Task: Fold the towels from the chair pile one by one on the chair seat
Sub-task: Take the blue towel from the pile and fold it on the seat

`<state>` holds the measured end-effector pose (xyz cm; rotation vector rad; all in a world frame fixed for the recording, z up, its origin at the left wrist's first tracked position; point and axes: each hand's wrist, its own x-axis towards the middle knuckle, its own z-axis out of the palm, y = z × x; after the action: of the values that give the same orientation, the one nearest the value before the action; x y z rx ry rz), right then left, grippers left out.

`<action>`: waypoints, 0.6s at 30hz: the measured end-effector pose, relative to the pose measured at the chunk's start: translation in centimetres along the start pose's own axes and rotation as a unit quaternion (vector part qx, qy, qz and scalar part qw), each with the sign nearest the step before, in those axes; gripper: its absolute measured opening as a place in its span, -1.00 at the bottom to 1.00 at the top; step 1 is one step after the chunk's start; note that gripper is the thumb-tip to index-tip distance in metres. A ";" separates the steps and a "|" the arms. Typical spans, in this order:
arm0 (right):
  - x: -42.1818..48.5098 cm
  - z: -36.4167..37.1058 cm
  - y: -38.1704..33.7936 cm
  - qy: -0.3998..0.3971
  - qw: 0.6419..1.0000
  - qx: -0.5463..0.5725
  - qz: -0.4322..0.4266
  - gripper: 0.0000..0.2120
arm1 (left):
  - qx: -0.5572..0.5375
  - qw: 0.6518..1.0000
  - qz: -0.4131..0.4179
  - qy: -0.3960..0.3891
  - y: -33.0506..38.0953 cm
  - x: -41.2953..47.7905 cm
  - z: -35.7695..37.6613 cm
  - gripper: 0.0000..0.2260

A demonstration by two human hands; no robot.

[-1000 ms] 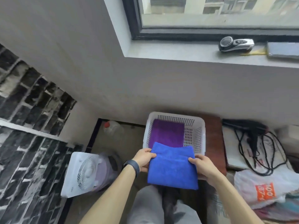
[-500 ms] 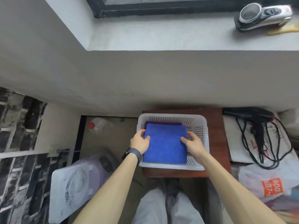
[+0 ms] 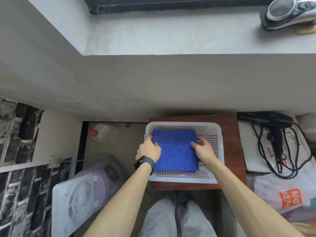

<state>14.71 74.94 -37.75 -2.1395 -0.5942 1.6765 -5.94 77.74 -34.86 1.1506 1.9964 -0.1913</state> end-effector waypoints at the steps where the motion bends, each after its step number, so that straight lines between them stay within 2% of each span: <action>1: 0.2 0.1 0.0 0.001 1.000 -0.014 -0.001 -0.66 | 0.012 1.000 0.000 0.007 0.1 -0.1 0.0 -0.63; 9: 0.3 0.1 0.6 0.007 0.999 -0.043 -0.010 -0.61 | 0.002 0.996 0.057 0.061 -0.8 -1.3 0.4 -0.63; 11: 0.0 0.3 0.7 0.024 0.997 -0.071 -0.028 -0.58 | 0.044 0.989 0.112 0.091 -0.8 -1.7 0.3 -0.60; 12: -0.3 0.4 0.8 0.052 0.992 -0.108 -0.046 -0.56 | 0.084 0.974 0.172 0.118 -1.0 -1.9 0.4 -0.56; 15: -1.7 1.1 2.2 0.168 0.940 -0.255 -0.150 -0.48 | 0.215 0.899 0.350 0.153 -1.6 -1.7 1.2 -0.52; 18: -1.9 2.2 3.8 0.194 0.860 -0.375 -0.288 -0.49 | 0.303 0.856 0.405 0.107 -1.9 -0.8 2.7 -0.45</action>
<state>12.62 70.81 -38.66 -2.3074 -1.7506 0.6949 -5.69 74.77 -36.57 2.4107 1.4684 -0.2636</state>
